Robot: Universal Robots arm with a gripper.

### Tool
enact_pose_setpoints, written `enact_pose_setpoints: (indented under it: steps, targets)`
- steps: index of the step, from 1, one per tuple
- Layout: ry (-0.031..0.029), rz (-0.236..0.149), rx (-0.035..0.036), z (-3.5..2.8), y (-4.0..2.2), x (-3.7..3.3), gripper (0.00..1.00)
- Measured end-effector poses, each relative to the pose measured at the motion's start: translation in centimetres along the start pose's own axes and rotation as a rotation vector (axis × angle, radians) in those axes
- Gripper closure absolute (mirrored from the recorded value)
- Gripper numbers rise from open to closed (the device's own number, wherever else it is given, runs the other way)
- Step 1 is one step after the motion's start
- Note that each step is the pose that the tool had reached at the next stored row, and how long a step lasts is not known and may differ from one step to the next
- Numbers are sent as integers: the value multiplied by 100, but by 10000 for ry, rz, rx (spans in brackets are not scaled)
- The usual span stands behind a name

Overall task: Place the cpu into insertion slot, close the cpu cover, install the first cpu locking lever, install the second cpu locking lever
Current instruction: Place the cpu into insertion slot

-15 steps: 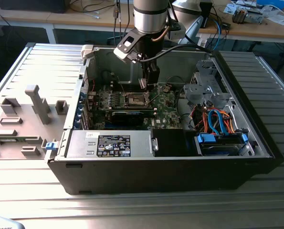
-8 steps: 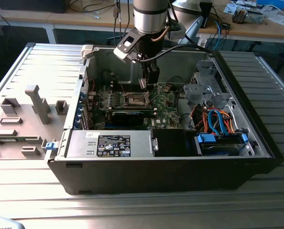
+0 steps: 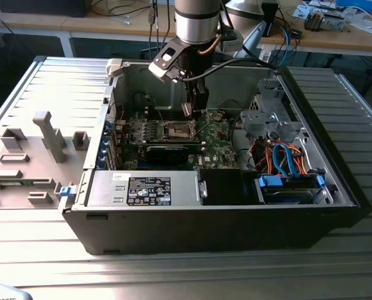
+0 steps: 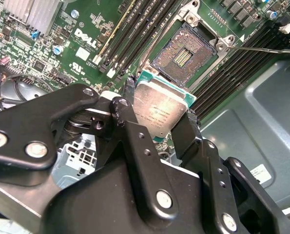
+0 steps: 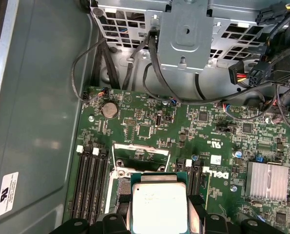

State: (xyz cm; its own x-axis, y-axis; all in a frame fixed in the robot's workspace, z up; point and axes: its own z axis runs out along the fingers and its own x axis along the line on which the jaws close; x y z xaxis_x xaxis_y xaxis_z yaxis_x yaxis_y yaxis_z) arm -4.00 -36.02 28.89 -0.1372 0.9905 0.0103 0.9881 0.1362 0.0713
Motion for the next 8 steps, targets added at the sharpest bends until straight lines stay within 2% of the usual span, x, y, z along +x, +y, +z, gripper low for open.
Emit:
enact_pose_setpoints:
  steps: [8]
  targets:
    - [-3, 50, -1, 2, 0, 0, 45]
